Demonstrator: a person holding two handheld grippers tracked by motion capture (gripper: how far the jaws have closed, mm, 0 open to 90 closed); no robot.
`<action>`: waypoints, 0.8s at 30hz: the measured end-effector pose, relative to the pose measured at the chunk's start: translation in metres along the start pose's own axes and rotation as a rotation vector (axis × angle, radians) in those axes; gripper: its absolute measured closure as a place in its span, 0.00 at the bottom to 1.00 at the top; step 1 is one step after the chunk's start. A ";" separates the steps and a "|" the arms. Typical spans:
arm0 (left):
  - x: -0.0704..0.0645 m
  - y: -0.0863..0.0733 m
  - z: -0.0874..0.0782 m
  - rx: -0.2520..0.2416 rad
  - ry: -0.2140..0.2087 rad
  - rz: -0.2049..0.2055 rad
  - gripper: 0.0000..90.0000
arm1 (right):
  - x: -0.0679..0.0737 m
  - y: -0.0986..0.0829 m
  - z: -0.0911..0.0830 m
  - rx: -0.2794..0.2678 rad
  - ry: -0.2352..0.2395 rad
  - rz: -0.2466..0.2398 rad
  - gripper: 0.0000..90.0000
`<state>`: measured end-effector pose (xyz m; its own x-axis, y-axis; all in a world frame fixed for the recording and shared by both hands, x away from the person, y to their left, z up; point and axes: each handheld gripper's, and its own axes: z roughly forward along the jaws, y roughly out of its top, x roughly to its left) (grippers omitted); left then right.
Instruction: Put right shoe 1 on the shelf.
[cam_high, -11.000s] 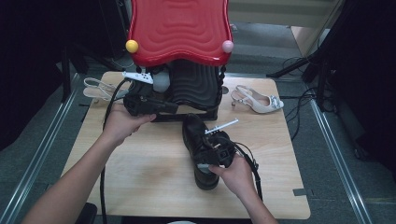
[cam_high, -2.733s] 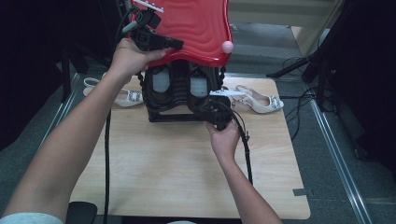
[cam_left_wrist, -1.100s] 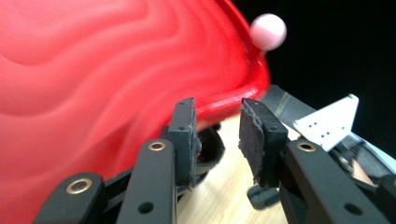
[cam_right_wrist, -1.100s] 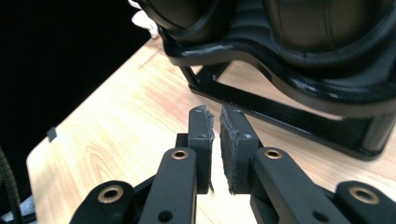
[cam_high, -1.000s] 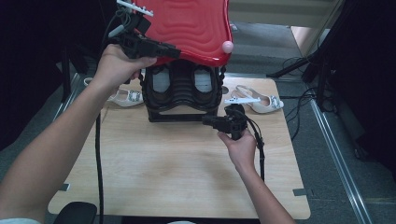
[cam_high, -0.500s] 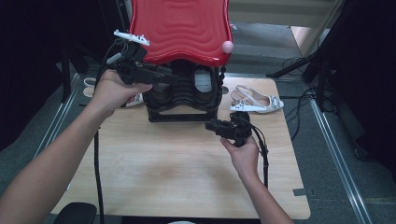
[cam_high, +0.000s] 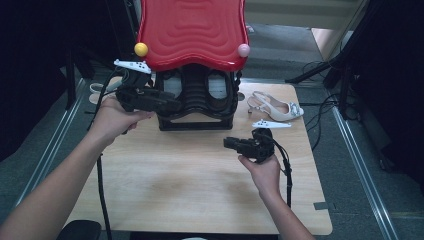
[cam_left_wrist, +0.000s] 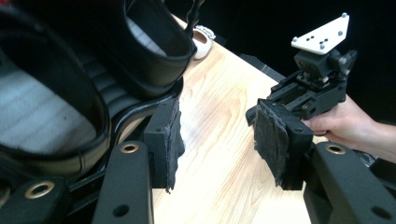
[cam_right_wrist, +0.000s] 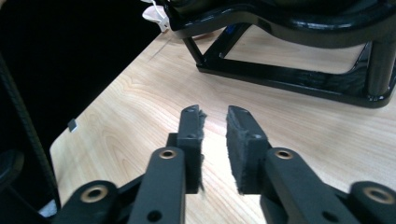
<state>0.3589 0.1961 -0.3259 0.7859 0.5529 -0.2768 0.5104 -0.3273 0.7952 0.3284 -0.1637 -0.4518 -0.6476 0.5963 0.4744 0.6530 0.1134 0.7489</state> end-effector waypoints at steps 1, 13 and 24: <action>0.002 -0.004 0.000 0.003 0.004 -0.004 0.57 | -0.001 -0.002 -0.001 -0.006 -0.008 0.004 0.81; 0.024 -0.049 0.002 0.011 0.025 -0.076 0.57 | 0.003 -0.017 -0.012 0.020 -0.105 -0.059 0.71; 0.040 -0.088 0.005 0.021 0.060 -0.131 0.57 | -0.011 -0.024 -0.018 0.026 -0.058 -0.144 0.62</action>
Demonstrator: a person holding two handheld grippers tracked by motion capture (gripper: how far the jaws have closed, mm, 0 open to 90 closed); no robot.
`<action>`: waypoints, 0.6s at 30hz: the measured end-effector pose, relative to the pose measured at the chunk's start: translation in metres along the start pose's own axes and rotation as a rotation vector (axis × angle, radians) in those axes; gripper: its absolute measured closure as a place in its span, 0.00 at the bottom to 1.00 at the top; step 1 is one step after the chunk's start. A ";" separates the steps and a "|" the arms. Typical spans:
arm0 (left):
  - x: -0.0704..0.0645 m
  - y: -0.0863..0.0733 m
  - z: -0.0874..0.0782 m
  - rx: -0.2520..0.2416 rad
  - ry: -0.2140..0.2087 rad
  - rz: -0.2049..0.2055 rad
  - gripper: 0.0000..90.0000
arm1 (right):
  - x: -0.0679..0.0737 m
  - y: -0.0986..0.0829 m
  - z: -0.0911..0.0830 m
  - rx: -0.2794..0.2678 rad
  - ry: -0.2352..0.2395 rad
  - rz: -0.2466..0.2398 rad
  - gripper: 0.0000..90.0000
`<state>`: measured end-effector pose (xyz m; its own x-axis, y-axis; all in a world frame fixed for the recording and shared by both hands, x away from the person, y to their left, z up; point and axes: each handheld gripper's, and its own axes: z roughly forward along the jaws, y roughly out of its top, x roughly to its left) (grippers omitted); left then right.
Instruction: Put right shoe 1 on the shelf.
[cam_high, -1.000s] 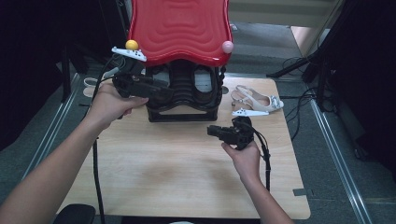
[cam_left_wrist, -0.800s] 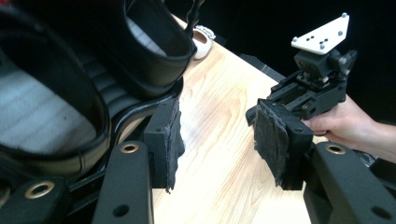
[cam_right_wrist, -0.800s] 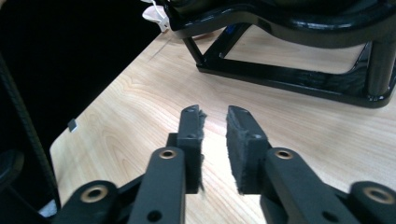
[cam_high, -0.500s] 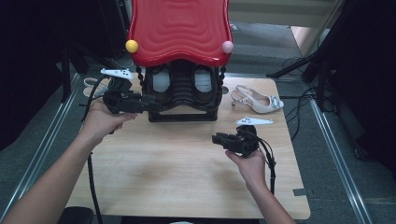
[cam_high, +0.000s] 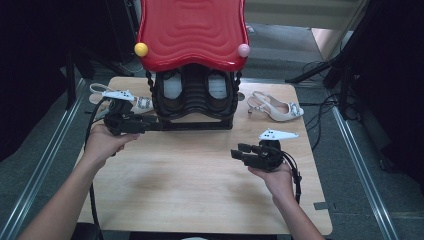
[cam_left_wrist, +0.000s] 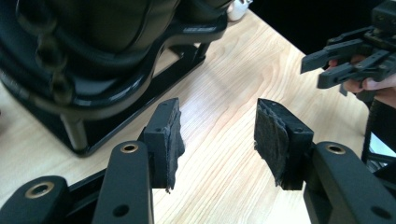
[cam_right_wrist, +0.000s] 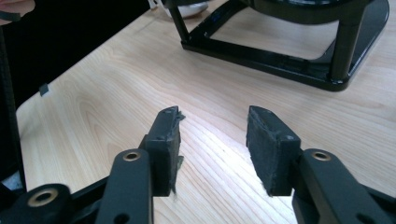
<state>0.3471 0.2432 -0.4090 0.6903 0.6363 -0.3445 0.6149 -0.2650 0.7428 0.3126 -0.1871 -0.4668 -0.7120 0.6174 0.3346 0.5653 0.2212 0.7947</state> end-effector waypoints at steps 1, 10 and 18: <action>0.001 -0.004 0.001 0.000 0.008 -0.003 0.58 | -0.001 -0.001 0.000 0.002 0.002 0.018 0.62; 0.018 -0.036 -0.002 -0.011 0.008 -0.015 0.83 | -0.003 -0.005 0.002 0.021 -0.022 0.048 0.61; 0.038 -0.055 -0.011 -0.001 0.065 -0.060 0.94 | -0.006 -0.005 0.003 0.025 -0.005 0.054 0.63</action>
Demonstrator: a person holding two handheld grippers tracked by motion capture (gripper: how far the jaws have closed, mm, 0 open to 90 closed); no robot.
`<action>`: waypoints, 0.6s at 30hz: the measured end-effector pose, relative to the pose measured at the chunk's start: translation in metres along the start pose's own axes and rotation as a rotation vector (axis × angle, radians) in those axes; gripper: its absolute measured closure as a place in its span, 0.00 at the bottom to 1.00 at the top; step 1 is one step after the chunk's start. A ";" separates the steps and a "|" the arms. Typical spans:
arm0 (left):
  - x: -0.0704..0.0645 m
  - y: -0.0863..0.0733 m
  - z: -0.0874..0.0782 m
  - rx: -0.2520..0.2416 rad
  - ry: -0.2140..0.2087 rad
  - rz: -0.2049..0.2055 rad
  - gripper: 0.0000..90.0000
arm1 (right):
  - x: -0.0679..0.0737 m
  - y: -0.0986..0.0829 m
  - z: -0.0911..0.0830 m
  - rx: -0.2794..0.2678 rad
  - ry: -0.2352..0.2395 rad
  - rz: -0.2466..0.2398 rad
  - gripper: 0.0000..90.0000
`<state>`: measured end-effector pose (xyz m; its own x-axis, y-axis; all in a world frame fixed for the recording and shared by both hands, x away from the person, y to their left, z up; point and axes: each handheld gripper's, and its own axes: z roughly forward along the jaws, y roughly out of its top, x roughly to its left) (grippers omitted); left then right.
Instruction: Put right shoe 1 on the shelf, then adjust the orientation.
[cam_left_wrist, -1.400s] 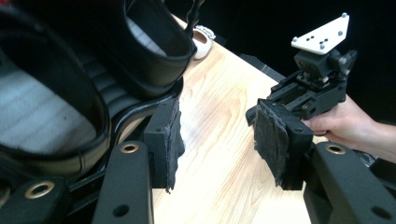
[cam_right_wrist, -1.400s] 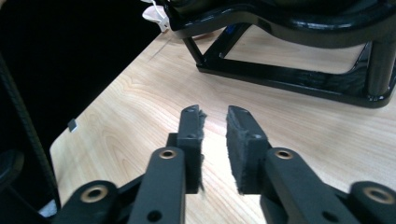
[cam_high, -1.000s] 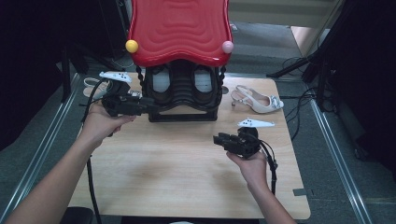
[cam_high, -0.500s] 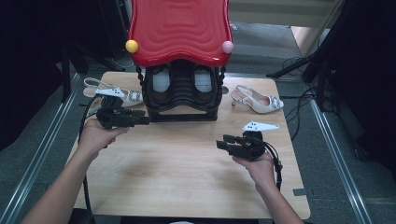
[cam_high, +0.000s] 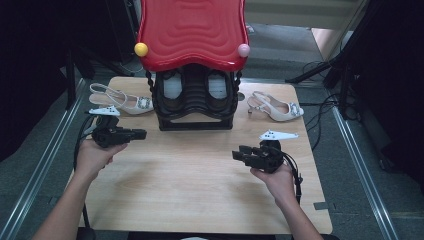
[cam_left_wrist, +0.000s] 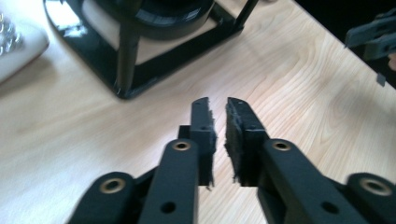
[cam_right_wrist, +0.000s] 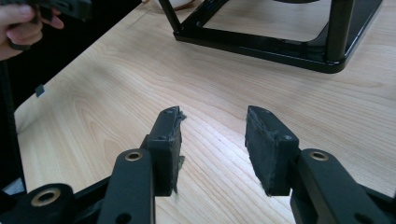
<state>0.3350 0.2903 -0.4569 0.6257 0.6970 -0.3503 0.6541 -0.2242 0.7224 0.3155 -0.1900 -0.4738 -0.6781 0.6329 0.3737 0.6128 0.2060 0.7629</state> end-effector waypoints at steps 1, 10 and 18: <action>0.003 -0.001 -0.001 -0.002 0.000 0.002 0.96 | 0.000 0.000 0.000 0.003 -0.004 -0.001 0.63; 0.035 -0.013 0.001 -0.017 0.039 -0.046 1.00 | -0.004 -0.006 0.012 0.052 -0.018 0.011 0.64; 0.050 -0.011 0.014 -0.022 0.058 -0.047 1.00 | -0.003 -0.006 0.012 0.028 -0.011 0.007 0.64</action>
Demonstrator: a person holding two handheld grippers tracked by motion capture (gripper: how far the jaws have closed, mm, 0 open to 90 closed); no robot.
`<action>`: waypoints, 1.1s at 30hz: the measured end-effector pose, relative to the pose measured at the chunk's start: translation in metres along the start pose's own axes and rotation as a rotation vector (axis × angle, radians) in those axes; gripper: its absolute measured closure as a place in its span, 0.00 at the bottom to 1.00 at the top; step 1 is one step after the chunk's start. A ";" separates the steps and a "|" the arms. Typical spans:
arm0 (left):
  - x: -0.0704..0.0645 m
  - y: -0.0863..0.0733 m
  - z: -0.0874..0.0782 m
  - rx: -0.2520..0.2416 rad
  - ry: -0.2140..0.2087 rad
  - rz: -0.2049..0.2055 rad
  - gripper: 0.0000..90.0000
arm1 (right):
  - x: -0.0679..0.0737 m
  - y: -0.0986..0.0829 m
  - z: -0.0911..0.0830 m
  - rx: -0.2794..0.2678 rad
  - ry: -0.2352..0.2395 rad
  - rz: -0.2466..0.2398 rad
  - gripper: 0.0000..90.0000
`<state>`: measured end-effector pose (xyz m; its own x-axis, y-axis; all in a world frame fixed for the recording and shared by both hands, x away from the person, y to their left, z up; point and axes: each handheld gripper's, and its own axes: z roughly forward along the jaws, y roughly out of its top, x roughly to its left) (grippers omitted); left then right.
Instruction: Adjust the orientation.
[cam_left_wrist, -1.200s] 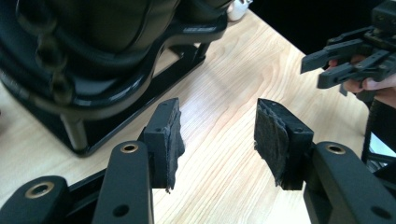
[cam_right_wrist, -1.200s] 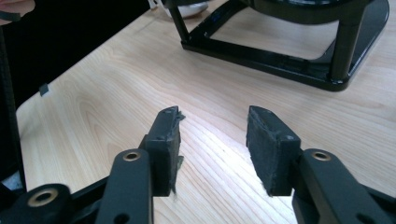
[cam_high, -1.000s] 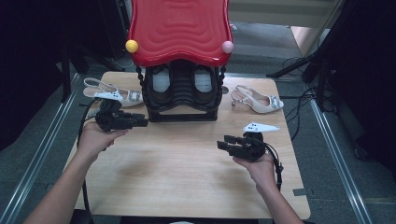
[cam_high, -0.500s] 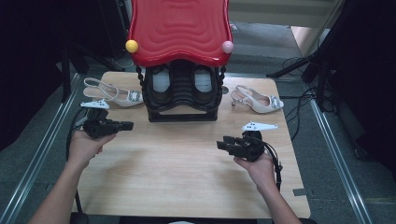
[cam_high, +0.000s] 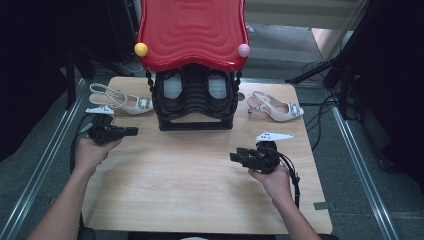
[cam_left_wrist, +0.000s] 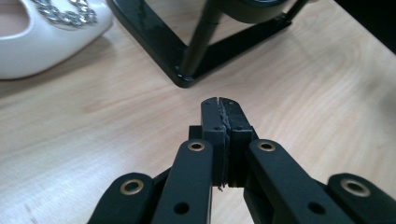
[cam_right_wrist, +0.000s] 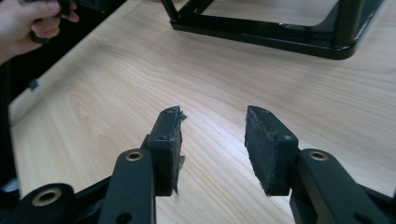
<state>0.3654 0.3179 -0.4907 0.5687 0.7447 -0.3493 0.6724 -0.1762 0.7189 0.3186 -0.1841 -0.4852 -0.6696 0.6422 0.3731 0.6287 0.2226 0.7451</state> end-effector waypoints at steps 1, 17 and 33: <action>0.003 0.000 0.002 -0.012 -0.003 -0.008 1.00 | 0.000 0.000 -0.001 -0.004 -0.010 -0.011 0.64; 0.040 0.026 0.024 -0.037 0.064 -0.034 1.00 | 0.003 -0.004 -0.004 0.021 -0.050 0.003 0.62; 0.054 0.046 0.061 0.011 0.119 -0.014 1.00 | 0.004 -0.009 -0.015 -0.032 -0.060 0.034 0.62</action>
<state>0.4559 0.3105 -0.5131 0.4996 0.8181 -0.2847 0.6849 -0.1719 0.7080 0.3044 -0.1940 -0.4821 -0.6223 0.6920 0.3658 0.6375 0.1769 0.7499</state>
